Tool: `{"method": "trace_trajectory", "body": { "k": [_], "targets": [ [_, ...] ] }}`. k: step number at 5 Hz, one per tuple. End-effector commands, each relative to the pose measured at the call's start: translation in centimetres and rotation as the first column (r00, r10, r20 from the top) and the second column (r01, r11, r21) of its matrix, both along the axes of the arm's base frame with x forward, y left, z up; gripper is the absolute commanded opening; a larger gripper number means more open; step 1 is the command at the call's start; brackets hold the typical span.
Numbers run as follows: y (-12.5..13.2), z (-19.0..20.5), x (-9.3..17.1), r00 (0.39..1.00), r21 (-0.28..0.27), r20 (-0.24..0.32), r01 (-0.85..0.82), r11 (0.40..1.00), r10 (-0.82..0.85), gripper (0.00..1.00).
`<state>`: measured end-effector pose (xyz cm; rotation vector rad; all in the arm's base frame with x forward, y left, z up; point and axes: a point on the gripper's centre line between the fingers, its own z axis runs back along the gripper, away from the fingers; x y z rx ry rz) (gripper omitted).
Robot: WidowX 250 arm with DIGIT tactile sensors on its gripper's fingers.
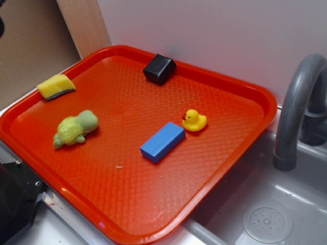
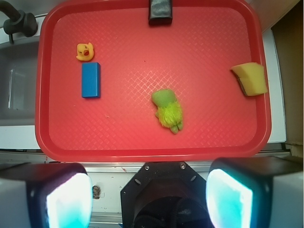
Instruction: Grab the green animal.
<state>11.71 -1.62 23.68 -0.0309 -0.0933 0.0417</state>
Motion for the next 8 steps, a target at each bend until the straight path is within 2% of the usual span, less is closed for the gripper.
{"method": "trace_trajectory", "body": {
  "k": [1,2,3,4,5,6,7,8],
  "targets": [
    [0.0,0.0,0.0,1.0,0.0,0.0,0.0,1.0,0.0,1.0],
    [0.1,-0.3,1.1,1.0,0.062,0.031,-0.005,0.998,0.003,1.0],
    [-0.1,-0.5,2.8,0.998,0.171,0.02,-0.056,0.984,0.054,1.0],
    [0.5,-1.9,4.3,1.0,0.073,0.014,0.014,0.997,-0.015,1.0],
    [1.8,-7.0,7.1,0.995,0.068,-0.019,0.103,0.992,-0.102,1.0],
    [2.5,-12.2,6.7,0.975,0.049,-0.093,0.209,0.977,-0.204,1.0],
    [2.1,-16.9,6.1,0.954,0.038,-0.122,0.28,0.959,-0.273,1.0],
    [1.8,-19.2,4.0,0.937,-0.021,-0.142,0.32,0.947,-0.32,1.0]
  ]
}}
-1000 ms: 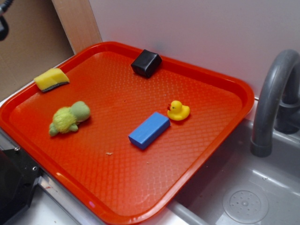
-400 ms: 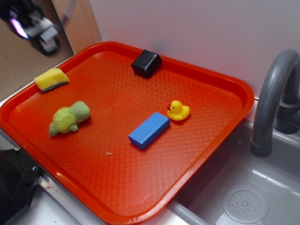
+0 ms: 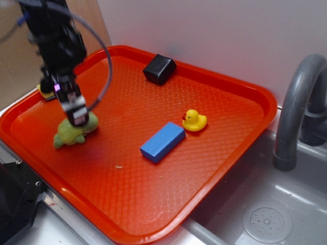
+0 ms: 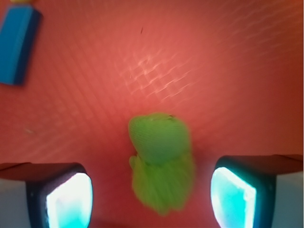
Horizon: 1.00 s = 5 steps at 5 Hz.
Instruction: Grab the green animal.
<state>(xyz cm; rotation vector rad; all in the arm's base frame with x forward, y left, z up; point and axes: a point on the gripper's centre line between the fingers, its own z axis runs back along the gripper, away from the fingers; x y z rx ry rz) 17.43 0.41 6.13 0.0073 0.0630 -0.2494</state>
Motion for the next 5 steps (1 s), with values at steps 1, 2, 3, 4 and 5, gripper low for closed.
{"method": "trace_trajectory", "body": {
  "k": [1,2,3,4,5],
  "targets": [
    [-0.3,-3.8,-2.6,0.999,-0.026,-0.023,0.039,0.999,-0.039,1.0],
    [0.9,-3.9,-2.3,1.0,0.027,-0.005,-0.012,1.0,0.012,0.0],
    [0.7,-3.7,-2.1,0.999,0.04,0.004,-0.035,0.999,0.035,0.0],
    [0.3,-3.2,-2.5,0.999,0.036,0.002,-0.053,0.998,0.053,0.0],
    [0.0,-1.0,-2.4,0.997,0.052,0.0,-0.074,0.996,0.074,0.0]
  ]
}}
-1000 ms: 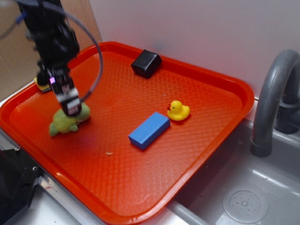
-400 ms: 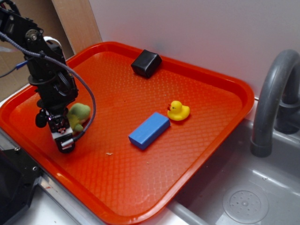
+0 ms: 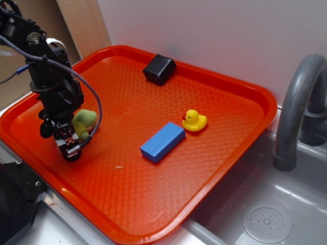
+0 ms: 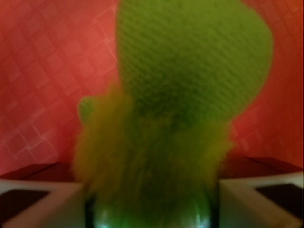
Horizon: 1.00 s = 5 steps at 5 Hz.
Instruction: Grab the green animal.
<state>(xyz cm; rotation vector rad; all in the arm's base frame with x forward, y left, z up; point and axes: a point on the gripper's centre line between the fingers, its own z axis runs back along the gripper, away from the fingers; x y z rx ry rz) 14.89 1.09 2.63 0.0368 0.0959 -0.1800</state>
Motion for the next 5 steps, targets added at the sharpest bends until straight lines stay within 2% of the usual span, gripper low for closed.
{"method": "trace_trajectory", "body": {
  "k": [1,2,3,4,5],
  "targets": [
    [-1.6,7.5,1.2,0.991,0.009,0.003,-0.137,0.991,0.137,0.0],
    [-1.8,12.5,2.3,0.973,-0.059,-0.017,-0.231,0.971,0.23,0.0],
    [-1.6,15.6,3.3,0.959,-0.097,-0.065,-0.28,0.955,0.275,0.0],
    [-1.3,17.2,3.2,0.951,-0.101,-0.059,-0.309,0.946,0.305,0.0],
    [-0.8,18.8,2.2,0.938,-0.1,-0.001,-0.344,0.934,0.345,0.0]
  ]
}}
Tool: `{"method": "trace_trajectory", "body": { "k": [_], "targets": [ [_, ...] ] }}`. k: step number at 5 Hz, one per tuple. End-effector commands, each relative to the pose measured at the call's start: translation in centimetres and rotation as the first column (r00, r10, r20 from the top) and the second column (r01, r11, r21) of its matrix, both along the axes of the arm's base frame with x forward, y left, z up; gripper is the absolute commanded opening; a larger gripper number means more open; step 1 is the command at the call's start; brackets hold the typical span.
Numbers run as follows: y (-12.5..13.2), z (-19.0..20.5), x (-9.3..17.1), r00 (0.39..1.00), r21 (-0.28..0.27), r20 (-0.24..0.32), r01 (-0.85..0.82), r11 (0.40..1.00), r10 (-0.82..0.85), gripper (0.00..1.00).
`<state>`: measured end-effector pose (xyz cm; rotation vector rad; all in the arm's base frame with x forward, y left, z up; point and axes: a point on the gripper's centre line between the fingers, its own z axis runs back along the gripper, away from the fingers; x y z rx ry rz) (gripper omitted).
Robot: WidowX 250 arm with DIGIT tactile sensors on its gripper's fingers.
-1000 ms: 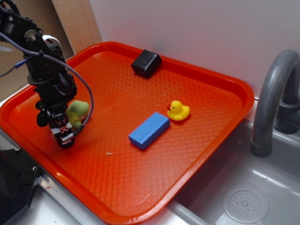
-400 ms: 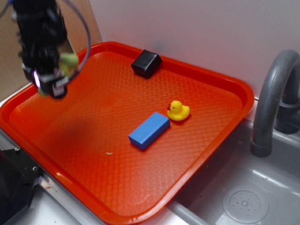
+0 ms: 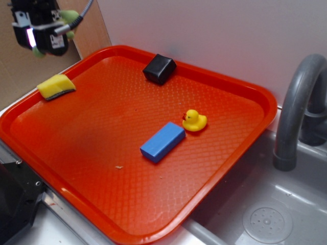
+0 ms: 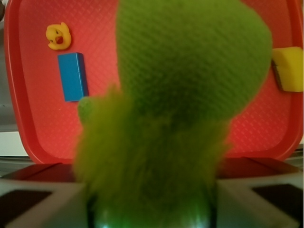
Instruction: Grab the green animal.
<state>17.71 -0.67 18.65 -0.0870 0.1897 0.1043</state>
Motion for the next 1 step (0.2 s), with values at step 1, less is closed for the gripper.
{"method": "trace_trajectory", "body": {
  "k": [1],
  "targets": [
    [0.96,4.05,-0.57,0.982,-0.009,0.183,-0.037,0.999,0.038,0.0]
  ]
}}
